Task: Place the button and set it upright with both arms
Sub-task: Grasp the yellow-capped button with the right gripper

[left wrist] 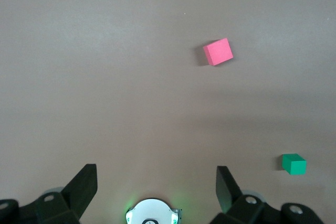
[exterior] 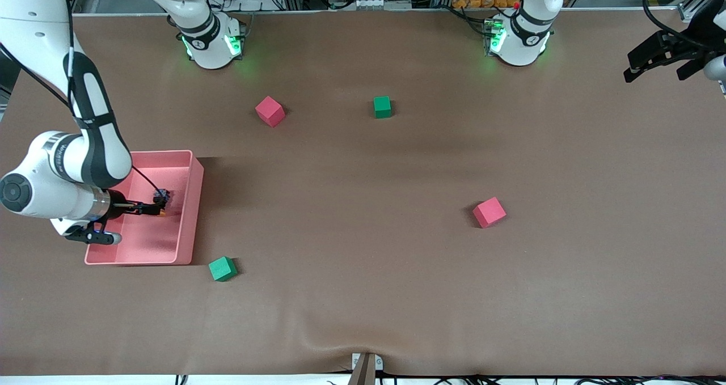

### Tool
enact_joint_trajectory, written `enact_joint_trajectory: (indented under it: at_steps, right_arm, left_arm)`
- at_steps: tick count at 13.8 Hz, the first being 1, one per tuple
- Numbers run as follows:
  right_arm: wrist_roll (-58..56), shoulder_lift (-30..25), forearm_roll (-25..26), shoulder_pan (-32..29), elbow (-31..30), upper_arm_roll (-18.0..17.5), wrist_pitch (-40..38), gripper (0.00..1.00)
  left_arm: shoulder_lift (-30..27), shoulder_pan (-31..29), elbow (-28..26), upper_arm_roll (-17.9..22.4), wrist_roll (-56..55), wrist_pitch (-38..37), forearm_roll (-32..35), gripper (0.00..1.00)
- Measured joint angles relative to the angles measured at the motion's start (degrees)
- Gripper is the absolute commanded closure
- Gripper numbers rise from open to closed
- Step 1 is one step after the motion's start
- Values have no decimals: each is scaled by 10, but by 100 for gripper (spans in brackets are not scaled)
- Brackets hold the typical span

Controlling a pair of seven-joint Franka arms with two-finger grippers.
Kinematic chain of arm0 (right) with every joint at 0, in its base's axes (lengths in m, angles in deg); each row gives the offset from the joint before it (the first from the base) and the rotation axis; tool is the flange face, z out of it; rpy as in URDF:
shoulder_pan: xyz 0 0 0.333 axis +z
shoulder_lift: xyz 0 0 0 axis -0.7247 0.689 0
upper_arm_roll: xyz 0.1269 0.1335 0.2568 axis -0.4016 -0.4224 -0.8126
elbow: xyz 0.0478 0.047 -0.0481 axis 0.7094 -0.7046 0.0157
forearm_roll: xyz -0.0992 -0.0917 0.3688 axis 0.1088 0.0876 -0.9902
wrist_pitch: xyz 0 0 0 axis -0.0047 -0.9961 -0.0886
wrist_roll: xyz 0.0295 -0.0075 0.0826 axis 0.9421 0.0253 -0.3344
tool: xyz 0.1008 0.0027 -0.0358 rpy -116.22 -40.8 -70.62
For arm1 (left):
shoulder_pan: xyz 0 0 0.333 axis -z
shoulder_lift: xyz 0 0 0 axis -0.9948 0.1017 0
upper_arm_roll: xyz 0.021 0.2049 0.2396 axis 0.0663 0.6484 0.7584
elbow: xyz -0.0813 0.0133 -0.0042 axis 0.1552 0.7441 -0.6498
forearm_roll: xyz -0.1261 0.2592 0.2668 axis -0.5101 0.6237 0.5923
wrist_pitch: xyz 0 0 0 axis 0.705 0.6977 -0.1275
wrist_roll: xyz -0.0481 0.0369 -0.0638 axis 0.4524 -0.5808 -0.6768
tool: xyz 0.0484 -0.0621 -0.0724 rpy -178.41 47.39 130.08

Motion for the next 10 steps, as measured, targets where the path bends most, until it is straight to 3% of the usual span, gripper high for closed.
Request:
enact_joint_trajectory:
  at_steps: [5, 6, 10]
  right_arm:
    - [-1, 27, -2, 6, -24, -2, 54, 0]
    - [-1, 31, -2, 6, -25, -3, 56, 5]
    - [-17, 36, -3, 5, -27, -2, 57, 81]
  left_arm:
    - [-1, 0, 0, -2, 0, -6, 0, 0]
    - [-1, 0, 0, -2, 0, -6, 0, 0]
    - [-4, 1, 0, -11, 0, -8, 0, 0]
